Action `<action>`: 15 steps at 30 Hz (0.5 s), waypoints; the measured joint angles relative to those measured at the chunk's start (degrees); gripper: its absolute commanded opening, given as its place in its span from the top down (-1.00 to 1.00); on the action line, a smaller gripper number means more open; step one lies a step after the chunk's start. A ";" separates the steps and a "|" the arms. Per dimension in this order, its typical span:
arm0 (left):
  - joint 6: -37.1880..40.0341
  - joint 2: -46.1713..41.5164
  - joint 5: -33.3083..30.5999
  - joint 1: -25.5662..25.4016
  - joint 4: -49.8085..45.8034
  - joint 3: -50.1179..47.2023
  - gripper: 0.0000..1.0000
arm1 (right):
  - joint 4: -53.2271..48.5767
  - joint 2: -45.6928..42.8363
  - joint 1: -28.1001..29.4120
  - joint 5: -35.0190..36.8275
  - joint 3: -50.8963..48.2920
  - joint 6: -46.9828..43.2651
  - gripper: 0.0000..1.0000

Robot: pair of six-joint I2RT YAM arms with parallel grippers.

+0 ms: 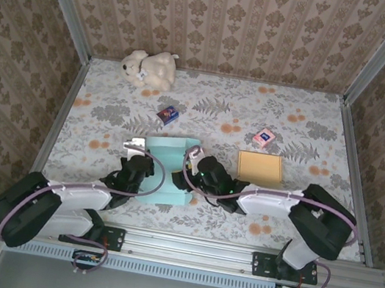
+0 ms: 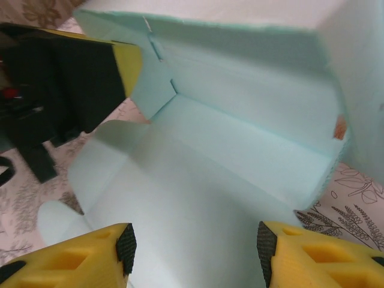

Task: Fold the paper box

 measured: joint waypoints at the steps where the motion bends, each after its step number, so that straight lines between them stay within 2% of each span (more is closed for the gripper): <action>1: 0.35 -0.87 0.50 0.46 -0.48 -0.04 1.00 | -0.28 -1.62 0.11 0.02 -0.50 -0.61 -0.18; 8: 2.08 -5.01 6.23 5.49 -4.22 -0.04 1.00 | -2.01 -12.96 0.24 3.41 -3.41 -4.74 -0.19; 15: 2.10 -5.09 12.98 9.90 -6.62 -0.04 1.00 | -2.80 -17.46 -3.04 7.78 -5.86 -6.60 -0.20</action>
